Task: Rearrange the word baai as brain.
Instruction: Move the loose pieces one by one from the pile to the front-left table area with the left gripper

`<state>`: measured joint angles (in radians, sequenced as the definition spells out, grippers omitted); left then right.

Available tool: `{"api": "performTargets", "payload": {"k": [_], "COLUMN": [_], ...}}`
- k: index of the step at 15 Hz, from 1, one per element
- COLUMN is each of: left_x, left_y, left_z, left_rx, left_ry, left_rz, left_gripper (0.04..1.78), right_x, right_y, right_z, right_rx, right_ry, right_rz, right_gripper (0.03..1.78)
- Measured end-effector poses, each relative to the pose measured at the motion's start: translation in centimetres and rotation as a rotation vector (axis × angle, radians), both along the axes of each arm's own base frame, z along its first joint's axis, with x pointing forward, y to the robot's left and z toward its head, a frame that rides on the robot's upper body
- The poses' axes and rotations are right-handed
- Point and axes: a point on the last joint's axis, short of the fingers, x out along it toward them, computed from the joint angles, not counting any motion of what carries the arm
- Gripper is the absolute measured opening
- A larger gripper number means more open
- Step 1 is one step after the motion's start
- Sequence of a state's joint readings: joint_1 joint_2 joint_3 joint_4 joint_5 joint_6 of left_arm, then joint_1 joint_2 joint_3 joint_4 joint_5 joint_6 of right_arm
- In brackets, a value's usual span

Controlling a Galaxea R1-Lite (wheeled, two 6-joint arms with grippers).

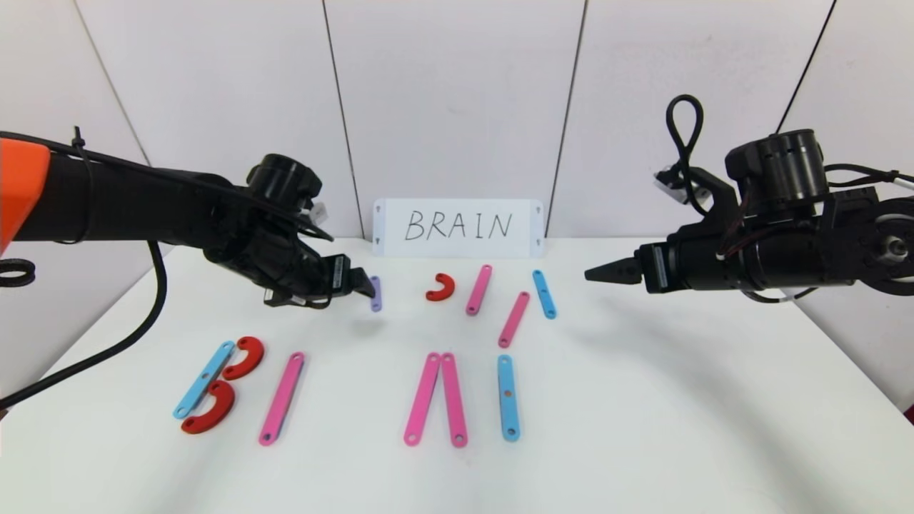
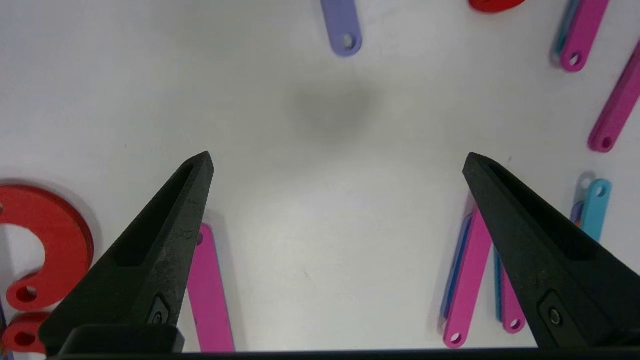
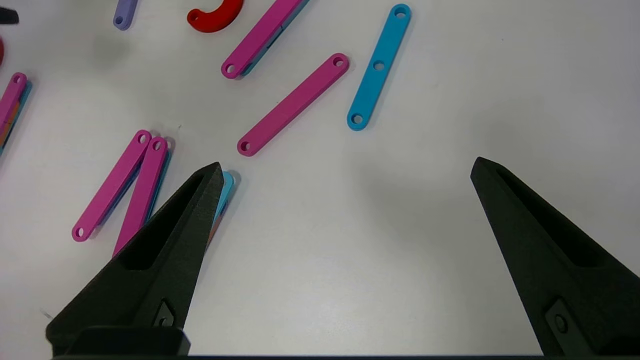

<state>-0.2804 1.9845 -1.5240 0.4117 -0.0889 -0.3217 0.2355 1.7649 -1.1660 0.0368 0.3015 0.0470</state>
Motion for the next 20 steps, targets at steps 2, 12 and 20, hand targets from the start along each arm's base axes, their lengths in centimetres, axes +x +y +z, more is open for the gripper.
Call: {"api": "performTargets", "payload": {"k": [2,12,20], "left_x": [1.4,6.3,8.1], "left_y": [-0.7,-6.4,-9.8], "left_z": [1.0,-0.1,-3.7], "left_rx": [-0.015,0.075,0.217], "left_ry": [-0.055,-0.211,-0.328], "left_rz": [-0.011,-0.210,-0.316], "left_gripper": [1.75,1.75,1.75], "right_x": [0.0,0.0,-0.7], "right_y": [-0.1,-0.4,-0.8], "right_z": [0.1,0.5,1.6], "right_rx": [0.001,-0.006,0.003], "right_ry": [-0.002,-0.018,-0.049], "right_rz": [-0.003,-0.029,-0.037], "right_gripper": [1.74,1.74,1.74]}}
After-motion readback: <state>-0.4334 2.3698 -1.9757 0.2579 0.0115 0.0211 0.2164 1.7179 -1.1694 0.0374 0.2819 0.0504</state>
